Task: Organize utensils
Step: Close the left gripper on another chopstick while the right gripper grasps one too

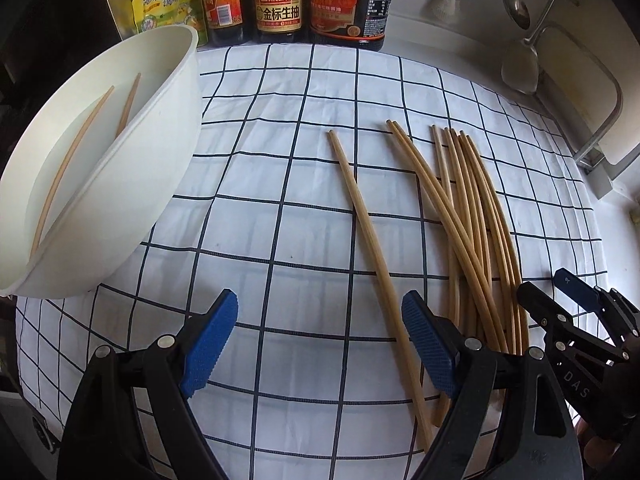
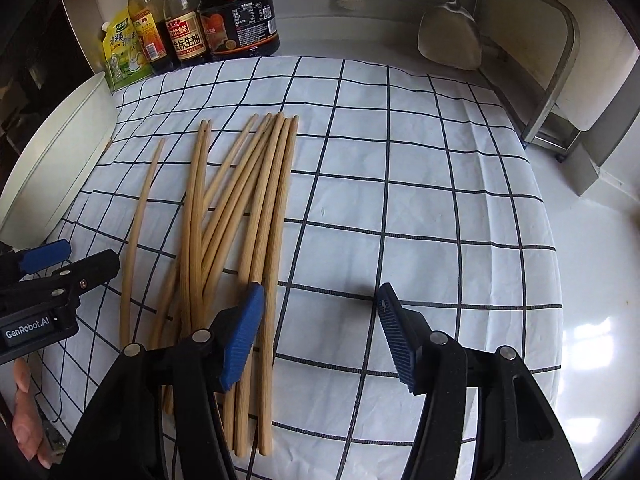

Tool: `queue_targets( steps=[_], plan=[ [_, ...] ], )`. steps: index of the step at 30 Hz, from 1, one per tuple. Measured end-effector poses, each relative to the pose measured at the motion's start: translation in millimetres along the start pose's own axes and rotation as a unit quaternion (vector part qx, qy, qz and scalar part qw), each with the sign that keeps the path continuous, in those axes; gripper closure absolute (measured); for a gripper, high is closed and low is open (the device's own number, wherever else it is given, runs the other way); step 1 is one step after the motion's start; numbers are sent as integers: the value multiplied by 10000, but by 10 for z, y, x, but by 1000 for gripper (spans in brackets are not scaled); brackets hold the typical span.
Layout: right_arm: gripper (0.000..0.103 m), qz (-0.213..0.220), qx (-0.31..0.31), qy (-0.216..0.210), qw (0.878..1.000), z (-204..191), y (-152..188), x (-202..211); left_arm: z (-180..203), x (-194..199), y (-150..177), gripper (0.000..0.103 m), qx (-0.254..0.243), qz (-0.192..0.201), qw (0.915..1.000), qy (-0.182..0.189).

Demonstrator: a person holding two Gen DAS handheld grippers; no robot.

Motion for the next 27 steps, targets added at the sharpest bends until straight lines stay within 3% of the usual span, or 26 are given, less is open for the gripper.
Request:
queue_targets(
  steps=[10, 24, 27],
  plan=[
    [47, 28, 68, 287, 9996, 86, -38, -44, 11, -64, 35, 20, 21, -77, 10000, -20],
    [47, 219, 55, 256, 9994, 206, -57, -23, 72, -164, 91, 18, 9, -159, 9996, -221],
    [48, 287, 142, 276, 9991, 180, -68, -25, 113, -148, 123, 24, -16, -101, 9997, -203]
  ],
)
Point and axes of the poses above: each gripper's, at about its wrist camera, not at the fingertips, and x roughly against the way its jaws point, z to its right, y to its underside, the point moved 8 cm from there along -x, roughly the way its jaws point, and after that the axes turned 11 degrees about -z, right-handed, at the moved point
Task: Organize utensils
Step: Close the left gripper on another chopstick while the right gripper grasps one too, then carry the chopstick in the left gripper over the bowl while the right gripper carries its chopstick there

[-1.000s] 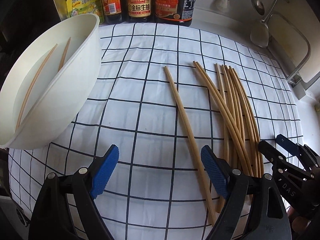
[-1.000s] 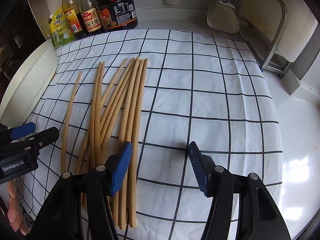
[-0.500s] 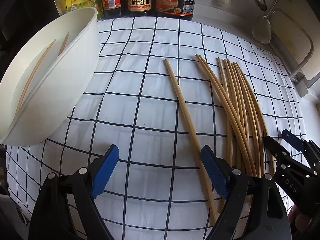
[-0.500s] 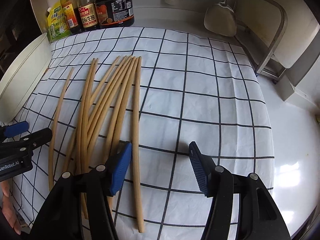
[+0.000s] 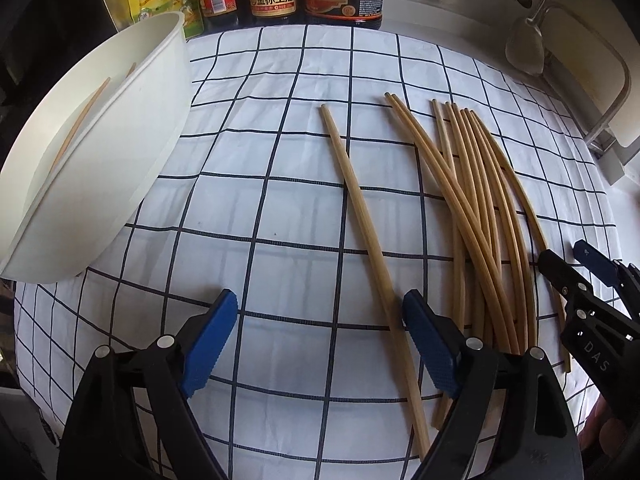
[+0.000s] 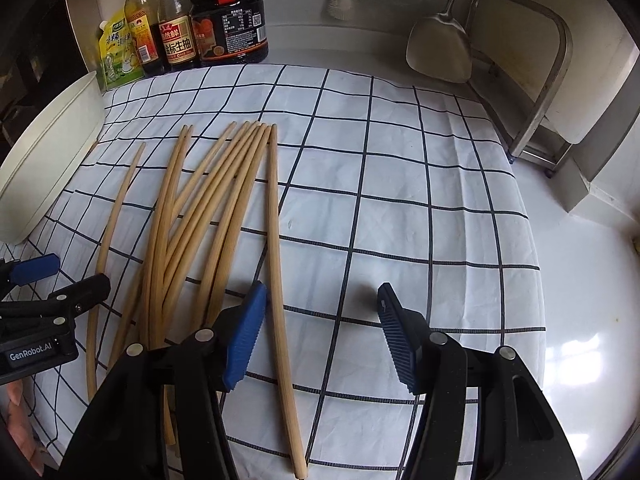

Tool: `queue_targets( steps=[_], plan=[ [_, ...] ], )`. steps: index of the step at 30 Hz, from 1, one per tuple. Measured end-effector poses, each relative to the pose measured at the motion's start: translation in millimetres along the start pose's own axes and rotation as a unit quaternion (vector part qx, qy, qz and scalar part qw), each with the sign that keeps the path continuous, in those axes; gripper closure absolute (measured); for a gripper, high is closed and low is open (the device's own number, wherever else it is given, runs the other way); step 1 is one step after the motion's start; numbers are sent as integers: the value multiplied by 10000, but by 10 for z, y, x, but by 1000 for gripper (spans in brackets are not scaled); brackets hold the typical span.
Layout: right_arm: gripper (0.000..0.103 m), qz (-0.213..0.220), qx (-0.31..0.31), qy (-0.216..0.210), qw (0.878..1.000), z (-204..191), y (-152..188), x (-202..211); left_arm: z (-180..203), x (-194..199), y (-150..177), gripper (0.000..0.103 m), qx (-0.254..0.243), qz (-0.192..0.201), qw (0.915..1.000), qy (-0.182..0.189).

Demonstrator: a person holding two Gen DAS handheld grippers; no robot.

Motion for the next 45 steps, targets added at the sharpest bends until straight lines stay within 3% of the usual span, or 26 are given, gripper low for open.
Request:
queue_targets(
  steps=[4, 5, 8, 9, 10, 12, 20, 29, 34, 38, 45],
  plan=[
    [57, 1, 134, -68, 9999, -54, -11, 3, 90, 33, 25, 40, -146, 72, 9999, 43],
    [64, -5, 205, -101, 9997, -86, -10, 6, 105, 43, 28, 43, -174, 81, 9998, 57],
    [86, -23, 469, -148, 9988, -213, -5, 16, 167, 75, 24, 65, -260, 108, 9996, 100],
    [93, -28, 539, -131, 9985, -253, -8, 17, 177, 83, 16, 77, -280, 103, 9995, 126],
    [96, -34, 575, -107, 9983, -276, -10, 17, 179, 83, 6, 88, -295, 87, 9994, 159],
    [97, -53, 509, -147, 9986, -269, -19, 16, 173, 74, -9, 95, -321, 44, 9992, 241],
    [97, -62, -382, -599, 9975, -24, -17, 132, 103, 130, -78, 96, -393, -45, 9980, 495],
    [97, 307, -674, -746, 9945, -99, -166, 665, 22, 655, -288, 96, -601, 294, 9942, 841],
    [97, 507, -543, -1037, 9918, -511, -390, 884, -255, 1003, -392, 96, -634, 481, 9920, 975],
    [97, 653, -383, -1403, 9872, -1003, -627, 1009, -705, 1209, -476, 96, -457, 579, 9926, 961],
    [97, 677, 213, -1770, 9817, -2000, -1009, 1024, -1689, 1350, -674, 96, -58, 840, 9950, 533]
  ],
)
Point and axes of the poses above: each gripper's, at about its wrist camera, not at the fingertips, and x roughly against the way its jaws point, z to its right, y to its underside, the point moved 8 cm from there along -x, roughly the way its jaws point, and after that the axes turned 11 degrees about -z, right-handed, at the moved point
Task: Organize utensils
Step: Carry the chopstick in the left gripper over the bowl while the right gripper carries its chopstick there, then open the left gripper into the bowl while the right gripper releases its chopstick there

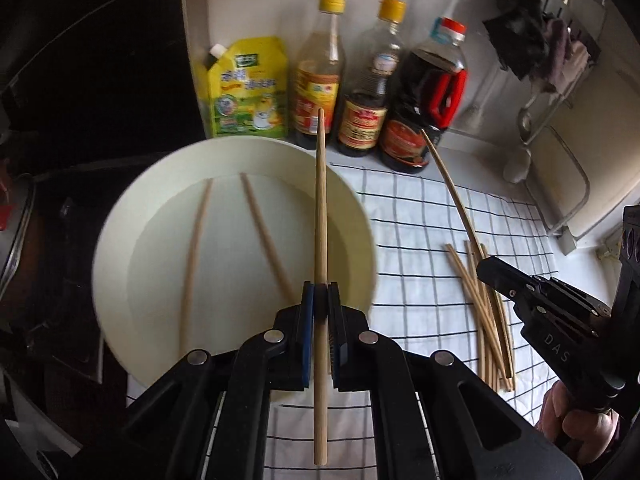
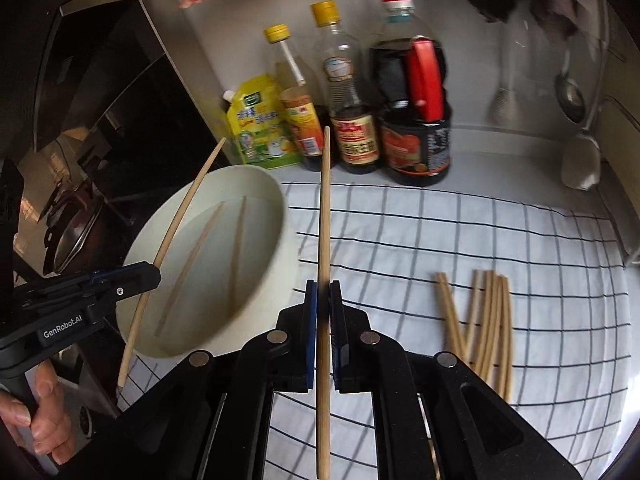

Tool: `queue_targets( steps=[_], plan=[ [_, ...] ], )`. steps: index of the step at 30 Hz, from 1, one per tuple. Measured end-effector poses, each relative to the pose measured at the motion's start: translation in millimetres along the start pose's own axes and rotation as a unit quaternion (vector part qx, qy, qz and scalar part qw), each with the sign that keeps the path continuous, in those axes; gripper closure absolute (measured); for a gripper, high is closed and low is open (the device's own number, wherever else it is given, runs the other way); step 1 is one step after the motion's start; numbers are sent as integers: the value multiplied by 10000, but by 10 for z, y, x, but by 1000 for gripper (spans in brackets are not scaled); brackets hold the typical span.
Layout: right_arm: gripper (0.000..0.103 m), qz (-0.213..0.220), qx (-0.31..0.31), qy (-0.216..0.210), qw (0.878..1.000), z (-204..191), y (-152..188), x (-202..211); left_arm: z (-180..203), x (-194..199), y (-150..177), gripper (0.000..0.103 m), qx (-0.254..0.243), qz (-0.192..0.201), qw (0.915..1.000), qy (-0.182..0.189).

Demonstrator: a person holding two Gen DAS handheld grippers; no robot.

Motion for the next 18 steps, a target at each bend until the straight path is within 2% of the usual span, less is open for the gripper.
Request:
queue_targets(
  steps=[6, 9, 14, 18],
  plan=[
    [97, -254, 411, -132, 9987, -613, -294, -409, -712, -134, -127, 96, 369, -91, 9991, -162],
    [97, -492, 512, -138, 9974, -809, -377, -654, -936, -274, -188, 96, 437, -229, 9986, -200],
    [97, -829, 518, -64, 9952, -1000, -437, -1004, -1063, -536, -247, 96, 374, -481, 9980, -141],
    [97, -1125, 455, 26, 9926, -1007, -401, -1228, -1123, -768, -242, 96, 363, -735, 9966, -71]
  ],
)
Point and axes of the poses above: each gripper's, at about its wrist camera, not at the fingertips, and x roughly against the way its jaws point, z to its right, y to its underside, the point moved 8 cm from there along -x, roughly the way its jaws point, and after that the axes turned 11 degrees about -z, right-handed, at the moved point
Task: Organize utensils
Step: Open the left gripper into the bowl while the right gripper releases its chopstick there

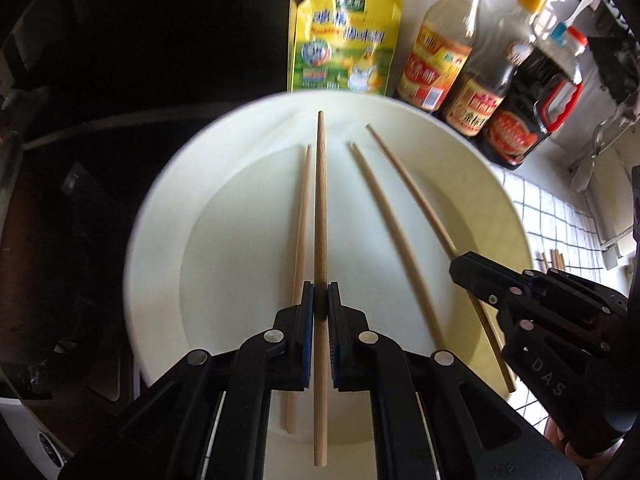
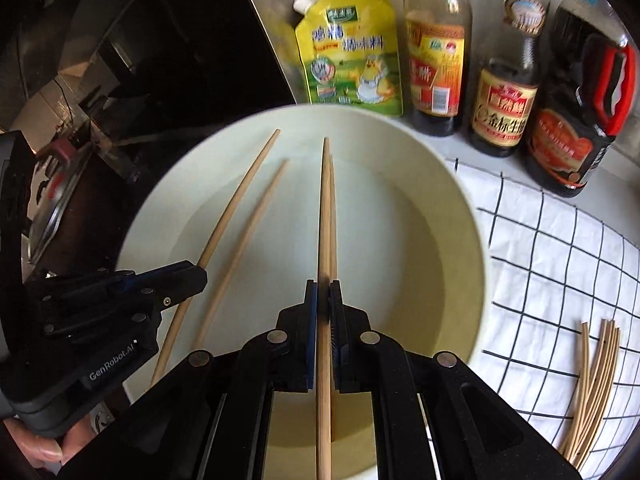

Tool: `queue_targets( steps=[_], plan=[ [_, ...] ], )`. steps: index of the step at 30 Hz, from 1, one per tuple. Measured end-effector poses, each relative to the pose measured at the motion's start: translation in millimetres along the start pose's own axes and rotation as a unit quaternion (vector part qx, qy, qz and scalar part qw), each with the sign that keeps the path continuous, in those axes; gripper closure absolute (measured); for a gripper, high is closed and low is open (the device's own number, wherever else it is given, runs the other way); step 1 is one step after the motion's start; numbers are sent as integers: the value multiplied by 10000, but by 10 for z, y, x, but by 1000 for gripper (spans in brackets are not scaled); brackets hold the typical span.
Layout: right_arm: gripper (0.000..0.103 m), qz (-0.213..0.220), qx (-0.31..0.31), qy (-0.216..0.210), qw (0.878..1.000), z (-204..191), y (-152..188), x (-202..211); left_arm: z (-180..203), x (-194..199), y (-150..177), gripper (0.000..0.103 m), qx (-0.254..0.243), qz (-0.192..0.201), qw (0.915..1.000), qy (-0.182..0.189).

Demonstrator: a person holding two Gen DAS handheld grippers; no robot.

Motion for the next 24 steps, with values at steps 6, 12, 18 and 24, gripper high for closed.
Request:
queue_targets(
  steps=[6, 12, 18, 24],
  plan=[
    [97, -194, -95, 54, 9998, 35, 11, -155, -57, -189, -5, 95, -35, -196, 9998, 0],
    [94, -225, -110, 133, 9996, 66, 0, -166, -118, -187, -32, 82, 19, -212, 9998, -17],
    [85, -100, -120, 243, 9996, 115, 2, -74, -181, -11, -67, 44, 121, 16, 9999, -75],
    [79, 18, -58, 319, 9995, 118, 90, 41, -262, 61, -31, 40, 238, 93, 9996, -120]
  ],
)
Point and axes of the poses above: each gripper's, at about its wrist camera, not at the fingertips, and x roughly against the way its jaws point, z to its right, y to its underside, the point moved 8 cm from there along -x, roughly the way its jaws point, and after that the axes turned 11 degrees about -z, right-handed, at the moved point
